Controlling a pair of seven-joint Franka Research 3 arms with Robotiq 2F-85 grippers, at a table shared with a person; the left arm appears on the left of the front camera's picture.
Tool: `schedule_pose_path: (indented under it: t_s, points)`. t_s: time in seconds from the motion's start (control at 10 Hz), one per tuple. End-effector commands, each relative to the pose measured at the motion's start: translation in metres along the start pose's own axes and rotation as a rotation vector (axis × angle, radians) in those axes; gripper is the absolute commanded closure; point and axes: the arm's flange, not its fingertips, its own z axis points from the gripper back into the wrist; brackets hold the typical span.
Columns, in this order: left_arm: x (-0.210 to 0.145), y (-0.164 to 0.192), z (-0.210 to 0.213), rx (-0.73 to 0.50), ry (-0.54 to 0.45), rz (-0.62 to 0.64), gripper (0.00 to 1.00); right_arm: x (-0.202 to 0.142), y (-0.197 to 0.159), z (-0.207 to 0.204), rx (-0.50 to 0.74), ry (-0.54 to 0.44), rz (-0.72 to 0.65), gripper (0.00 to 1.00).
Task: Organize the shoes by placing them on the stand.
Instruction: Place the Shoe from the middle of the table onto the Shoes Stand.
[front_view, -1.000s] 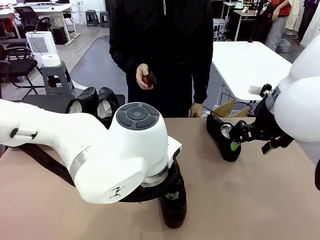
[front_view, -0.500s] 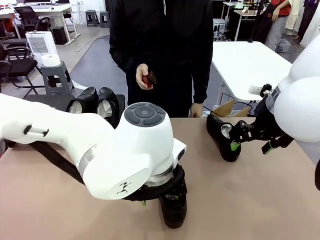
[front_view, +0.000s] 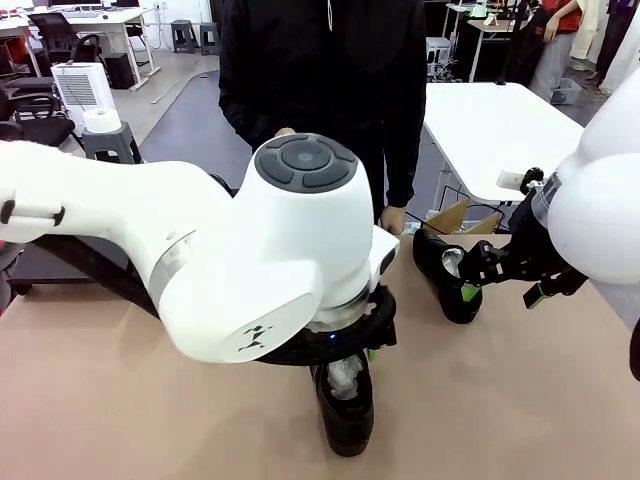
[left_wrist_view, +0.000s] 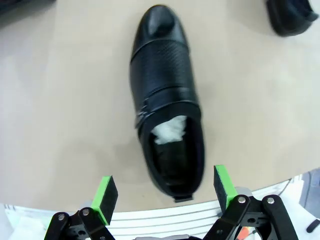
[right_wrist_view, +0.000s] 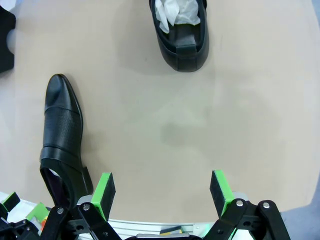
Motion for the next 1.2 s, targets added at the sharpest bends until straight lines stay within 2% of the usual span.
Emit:
schedule_pose_path:
  t_s: [0.0, 0.3, 0.6, 1.1]
  points:
    - [0.003, -0.024, -0.02, -0.048, -0.017, -0.022, 0.0, 0.002, 0.001, 0.0, 0.011, -0.013, -0.006, 0.0]
    - [0.008, -0.042, -0.05, -0.016, 0.023, -0.015, 0.0, 0.002, 0.001, 0.0, 0.011, -0.013, -0.006, 0.0]
    - [0.001, -0.053, -0.067, -0.033, 0.077, -0.006, 0.0, 0.002, 0.001, 0.0, 0.011, -0.013, -0.006, 0.0]
    - [0.0, -0.051, -0.087, 0.031, 0.12, 0.016, 0.0, 0.002, 0.001, 0.0, 0.011, -0.013, -0.006, 0.0]
